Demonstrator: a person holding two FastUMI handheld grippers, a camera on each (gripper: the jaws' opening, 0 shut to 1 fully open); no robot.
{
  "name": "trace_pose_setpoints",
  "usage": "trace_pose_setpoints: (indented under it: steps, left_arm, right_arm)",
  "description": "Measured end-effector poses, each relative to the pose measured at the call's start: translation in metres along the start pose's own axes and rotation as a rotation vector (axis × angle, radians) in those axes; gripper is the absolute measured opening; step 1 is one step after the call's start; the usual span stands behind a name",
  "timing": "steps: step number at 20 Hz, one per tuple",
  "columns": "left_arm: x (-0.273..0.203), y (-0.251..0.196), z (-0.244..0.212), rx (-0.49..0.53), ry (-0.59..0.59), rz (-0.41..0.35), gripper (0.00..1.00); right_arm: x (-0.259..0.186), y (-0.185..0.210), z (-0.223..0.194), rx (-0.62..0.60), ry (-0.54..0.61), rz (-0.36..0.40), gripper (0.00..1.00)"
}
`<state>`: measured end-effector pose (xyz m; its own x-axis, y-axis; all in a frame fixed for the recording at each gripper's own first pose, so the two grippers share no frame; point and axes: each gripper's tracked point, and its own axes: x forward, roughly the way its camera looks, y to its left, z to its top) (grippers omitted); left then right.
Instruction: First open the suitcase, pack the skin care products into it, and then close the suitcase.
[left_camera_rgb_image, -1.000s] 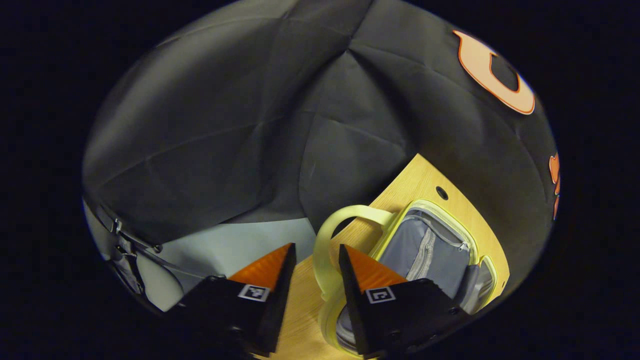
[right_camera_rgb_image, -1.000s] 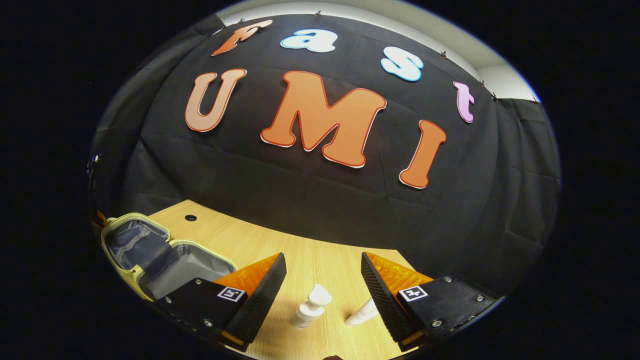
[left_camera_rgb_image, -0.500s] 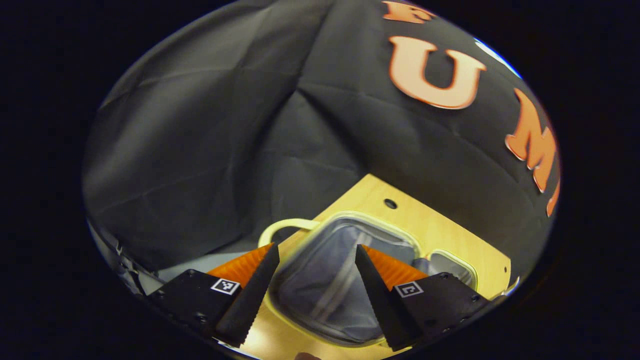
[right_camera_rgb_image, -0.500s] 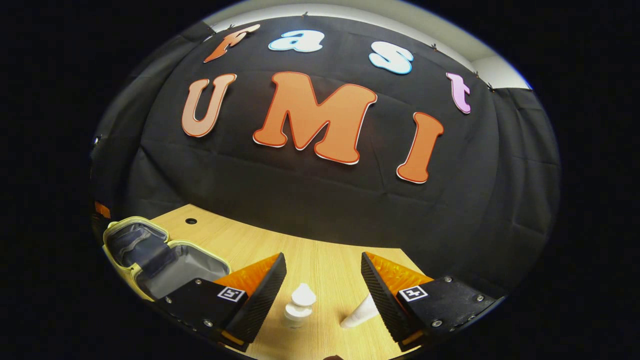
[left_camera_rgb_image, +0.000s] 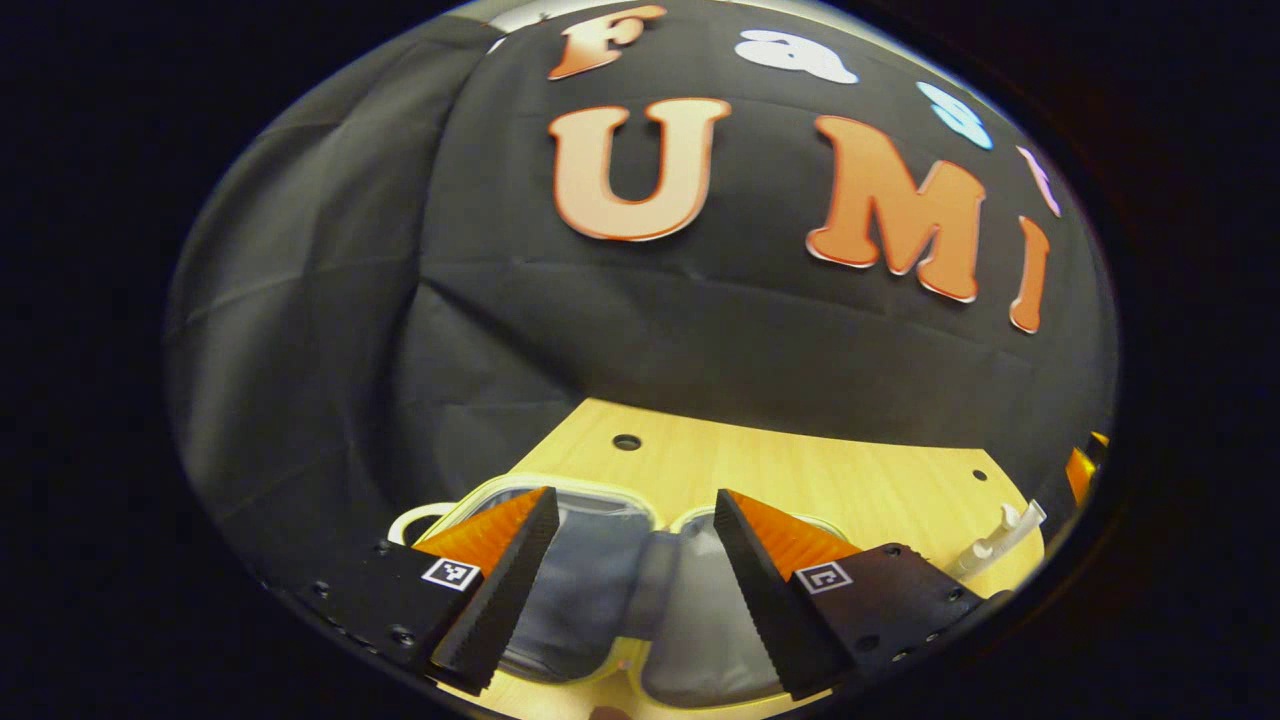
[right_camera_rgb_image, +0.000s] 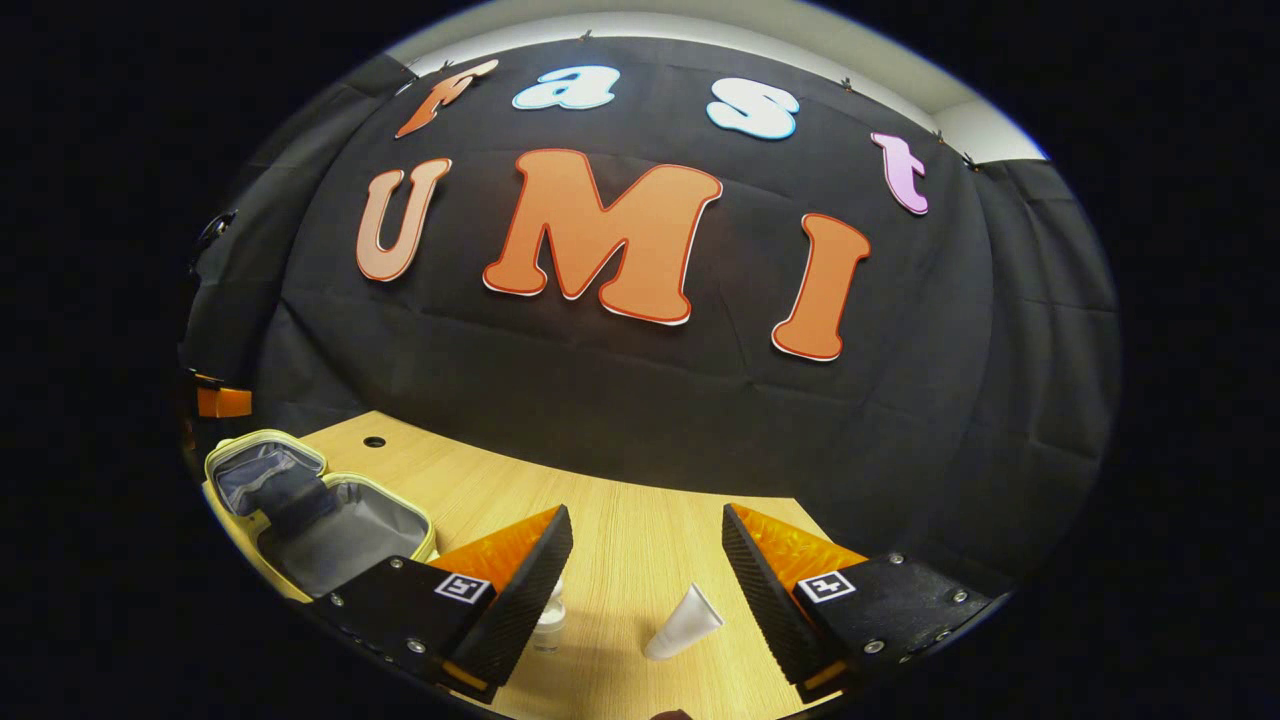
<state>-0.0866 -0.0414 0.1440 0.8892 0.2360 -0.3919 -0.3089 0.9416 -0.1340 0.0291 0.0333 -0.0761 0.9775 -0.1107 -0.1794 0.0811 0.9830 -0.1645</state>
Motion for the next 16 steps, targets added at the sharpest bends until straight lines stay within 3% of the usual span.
trace_pose_setpoints:
  steps: [9, 16]
  left_arm:
    - [-0.020, -0.144, 0.034, 0.138, -0.148, -0.154, 0.98]
    - [-0.022, -0.215, 0.003, 0.184, -0.090, -0.293, 0.97]
  right_arm:
    - [0.002, -0.019, -0.016, 0.043, 0.009, 0.036, 0.96]
    - [0.005, -0.027, -0.041, 0.035, 0.048, 0.044, 0.96]
